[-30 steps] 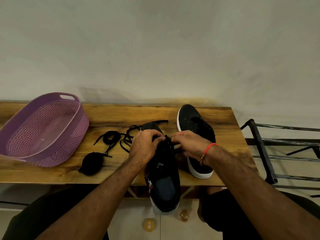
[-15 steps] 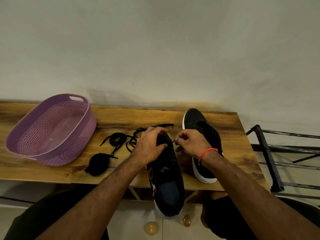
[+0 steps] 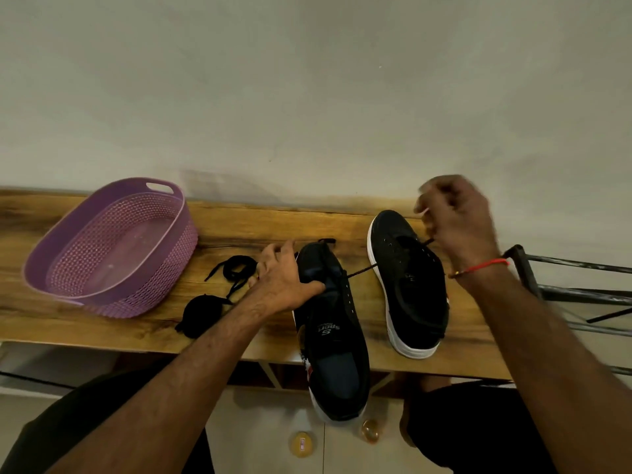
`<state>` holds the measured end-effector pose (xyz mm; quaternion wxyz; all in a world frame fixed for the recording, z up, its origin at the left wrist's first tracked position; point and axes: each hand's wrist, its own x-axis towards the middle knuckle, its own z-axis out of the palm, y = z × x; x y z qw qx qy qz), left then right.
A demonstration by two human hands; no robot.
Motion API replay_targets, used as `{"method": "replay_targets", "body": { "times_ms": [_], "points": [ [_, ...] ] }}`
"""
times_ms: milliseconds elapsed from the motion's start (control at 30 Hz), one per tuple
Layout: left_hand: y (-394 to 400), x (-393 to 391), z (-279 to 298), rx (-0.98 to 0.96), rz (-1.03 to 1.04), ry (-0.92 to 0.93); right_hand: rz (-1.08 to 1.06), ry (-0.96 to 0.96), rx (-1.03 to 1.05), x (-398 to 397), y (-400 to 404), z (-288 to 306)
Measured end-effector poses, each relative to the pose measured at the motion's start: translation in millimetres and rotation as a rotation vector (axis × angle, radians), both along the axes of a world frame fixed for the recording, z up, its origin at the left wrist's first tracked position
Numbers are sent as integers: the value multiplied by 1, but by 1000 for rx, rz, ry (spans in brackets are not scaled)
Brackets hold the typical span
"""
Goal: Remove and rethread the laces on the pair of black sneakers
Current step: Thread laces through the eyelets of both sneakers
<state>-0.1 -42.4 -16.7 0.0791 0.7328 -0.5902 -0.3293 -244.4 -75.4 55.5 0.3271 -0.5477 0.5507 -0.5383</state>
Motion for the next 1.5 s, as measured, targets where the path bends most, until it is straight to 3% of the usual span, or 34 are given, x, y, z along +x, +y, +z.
{"method": "replay_targets", "body": {
  "times_ms": [100,167,233,367,467,533,600,800,900,1000,1067,1200,1267,1333,1500],
  "points": [
    [0,0,-2,3,-18,-48,388,809,168,23,13,-34],
    [0,1,-3,7,-24,-54,493,1111,275,40,23,-49],
    [0,3,-3,8,-31,-64,486,1227,323,51,25,-56],
    [2,3,-1,17,-44,-81,330,1082,315,37,11,-47],
    [3,2,1,23,-45,-86,-103,720,55,11,-2,-28],
    [4,1,2,21,-46,-93,-280,526,-133,1,-4,-18],
    [6,1,2,20,-48,-91,-223,578,-135,1,-5,-19],
    [7,-2,2,36,-53,-81,368,1241,81,34,15,-49],
    [8,-2,2,29,-59,-79,467,1347,123,51,23,-55],
    [8,-2,2,34,-61,-84,483,1349,147,51,20,-53],
    [7,-1,2,41,-58,-90,370,1258,131,42,12,-46],
    [8,-1,3,45,-60,-94,-152,724,-12,8,-5,-22],
    [8,-1,2,46,-62,-85,-295,595,-89,-3,-8,-17],
    [8,-1,1,40,-71,-81,-269,589,-93,-3,-8,-18],
    [3,6,1,106,-107,-44,47,767,61,13,-6,-27]
  ]
}}
